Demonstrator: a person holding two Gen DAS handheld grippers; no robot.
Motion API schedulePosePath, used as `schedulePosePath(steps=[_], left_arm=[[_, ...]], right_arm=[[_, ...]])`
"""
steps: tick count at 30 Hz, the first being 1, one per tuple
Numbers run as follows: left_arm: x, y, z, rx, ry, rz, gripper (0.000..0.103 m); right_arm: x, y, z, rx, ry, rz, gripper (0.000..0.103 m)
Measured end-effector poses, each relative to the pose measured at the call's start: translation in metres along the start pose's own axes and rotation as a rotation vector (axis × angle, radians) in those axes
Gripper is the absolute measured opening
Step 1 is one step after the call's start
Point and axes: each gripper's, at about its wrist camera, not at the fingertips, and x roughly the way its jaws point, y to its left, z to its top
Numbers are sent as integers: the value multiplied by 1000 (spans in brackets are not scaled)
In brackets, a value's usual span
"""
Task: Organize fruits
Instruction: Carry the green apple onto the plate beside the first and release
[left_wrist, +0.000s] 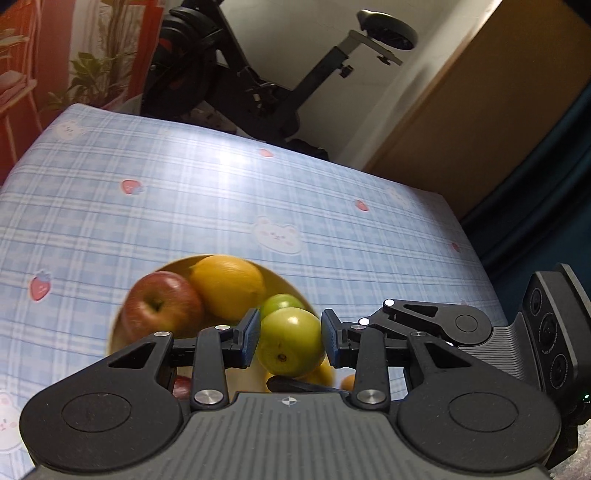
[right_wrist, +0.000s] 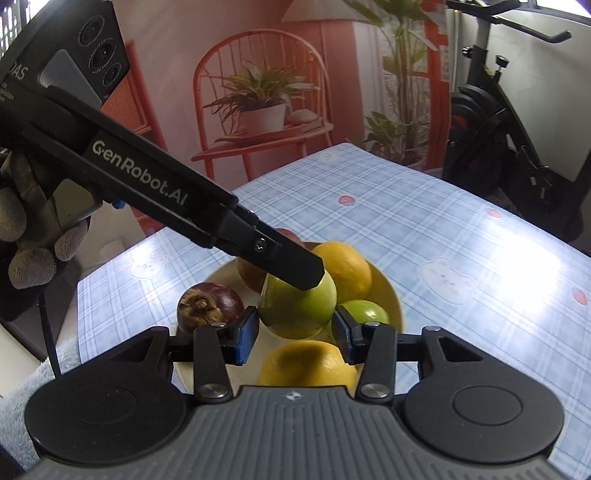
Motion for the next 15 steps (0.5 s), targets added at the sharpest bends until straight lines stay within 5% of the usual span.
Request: schedulePosePath(steps=[15], left_arm=[[7,38,-8,-90,15,19,37]], right_arm=[[45,4,6,-7,100,-27,45]])
